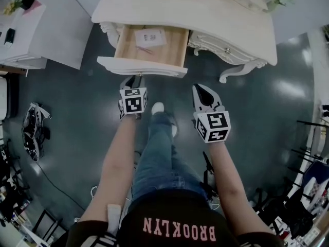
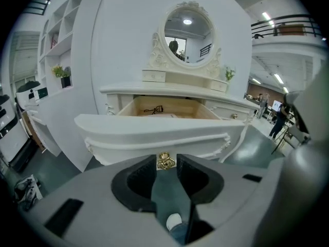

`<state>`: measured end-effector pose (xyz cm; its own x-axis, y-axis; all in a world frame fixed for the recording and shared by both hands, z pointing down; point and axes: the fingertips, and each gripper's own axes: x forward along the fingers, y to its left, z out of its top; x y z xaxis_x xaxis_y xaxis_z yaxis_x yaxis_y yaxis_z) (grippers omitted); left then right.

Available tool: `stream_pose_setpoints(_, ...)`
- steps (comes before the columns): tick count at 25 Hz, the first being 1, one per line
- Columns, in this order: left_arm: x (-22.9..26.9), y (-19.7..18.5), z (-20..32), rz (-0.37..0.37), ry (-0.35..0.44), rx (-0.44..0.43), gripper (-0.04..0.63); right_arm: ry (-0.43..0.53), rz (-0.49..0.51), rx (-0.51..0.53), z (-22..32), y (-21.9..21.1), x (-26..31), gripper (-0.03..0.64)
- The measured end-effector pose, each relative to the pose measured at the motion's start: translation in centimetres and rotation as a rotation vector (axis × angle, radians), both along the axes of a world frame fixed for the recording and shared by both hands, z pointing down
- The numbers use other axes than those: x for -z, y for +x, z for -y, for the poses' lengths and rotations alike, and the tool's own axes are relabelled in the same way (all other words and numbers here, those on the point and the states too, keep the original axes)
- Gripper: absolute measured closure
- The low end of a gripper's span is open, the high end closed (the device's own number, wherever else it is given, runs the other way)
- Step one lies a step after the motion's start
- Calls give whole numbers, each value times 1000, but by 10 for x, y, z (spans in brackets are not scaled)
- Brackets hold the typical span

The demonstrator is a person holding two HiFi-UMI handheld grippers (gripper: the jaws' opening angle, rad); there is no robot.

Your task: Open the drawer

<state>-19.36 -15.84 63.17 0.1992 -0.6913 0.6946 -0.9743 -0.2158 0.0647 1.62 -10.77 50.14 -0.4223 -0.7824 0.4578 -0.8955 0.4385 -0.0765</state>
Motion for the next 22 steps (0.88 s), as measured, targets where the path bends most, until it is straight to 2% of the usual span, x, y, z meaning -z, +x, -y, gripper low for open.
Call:
stream_pose_setpoints(12, 56, -3, -5, -35, 54, -3, 479, 46, -15, -20, 6, 1, 43, 620)
stream_pose_setpoints(18, 95, -9, 1, -66, 118, 16, 479, 94, 37, -78, 15, 2, 80, 621)
stream_pose_setpoints(22, 124, -7, 9, -93, 177, 31, 479, 143, 52, -78, 21, -3, 105, 620)
